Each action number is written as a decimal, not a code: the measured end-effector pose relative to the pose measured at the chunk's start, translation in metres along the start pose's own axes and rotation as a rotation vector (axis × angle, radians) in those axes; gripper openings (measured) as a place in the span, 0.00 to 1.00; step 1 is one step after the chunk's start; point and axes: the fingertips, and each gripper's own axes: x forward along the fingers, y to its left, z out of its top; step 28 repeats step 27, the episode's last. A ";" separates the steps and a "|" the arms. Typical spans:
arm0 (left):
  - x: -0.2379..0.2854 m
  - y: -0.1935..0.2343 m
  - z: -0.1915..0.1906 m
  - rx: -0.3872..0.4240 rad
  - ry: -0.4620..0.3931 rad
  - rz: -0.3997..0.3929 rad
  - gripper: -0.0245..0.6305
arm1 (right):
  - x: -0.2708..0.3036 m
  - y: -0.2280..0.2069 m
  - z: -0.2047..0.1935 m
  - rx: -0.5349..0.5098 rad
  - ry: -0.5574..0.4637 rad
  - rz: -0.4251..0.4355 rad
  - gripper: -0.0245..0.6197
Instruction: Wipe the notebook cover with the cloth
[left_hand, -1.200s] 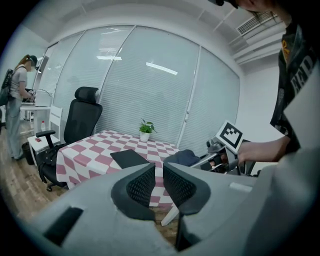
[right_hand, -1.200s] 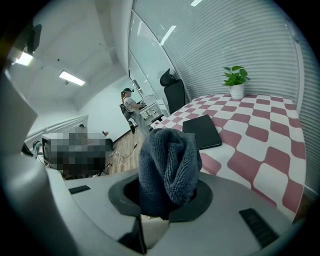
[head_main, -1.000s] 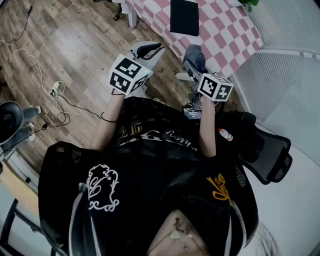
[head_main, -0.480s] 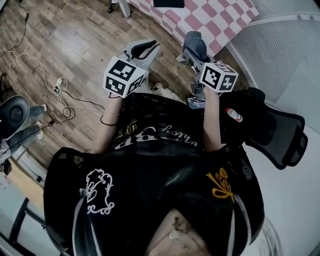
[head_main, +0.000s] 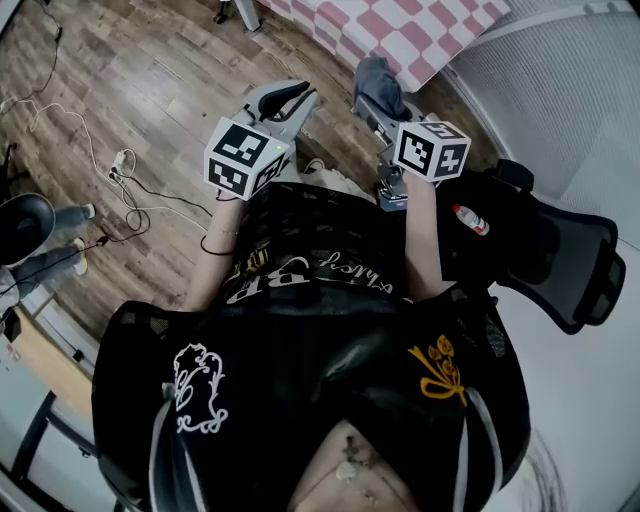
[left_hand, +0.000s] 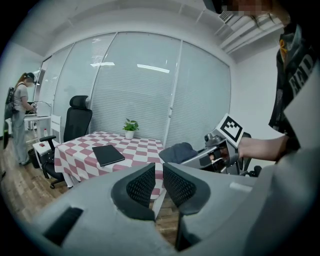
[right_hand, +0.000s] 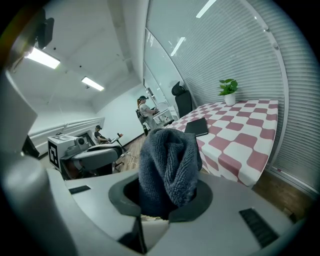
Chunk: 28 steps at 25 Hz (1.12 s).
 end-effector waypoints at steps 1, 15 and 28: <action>0.000 -0.004 -0.001 0.002 0.000 0.000 0.10 | -0.003 0.000 -0.003 -0.003 0.002 0.005 0.15; -0.037 -0.016 0.028 0.006 -0.052 0.008 0.10 | -0.033 0.033 0.029 -0.088 -0.007 0.000 0.15; -0.019 -0.022 -0.004 0.013 -0.039 0.025 0.10 | -0.034 0.002 0.006 -0.088 -0.030 0.001 0.15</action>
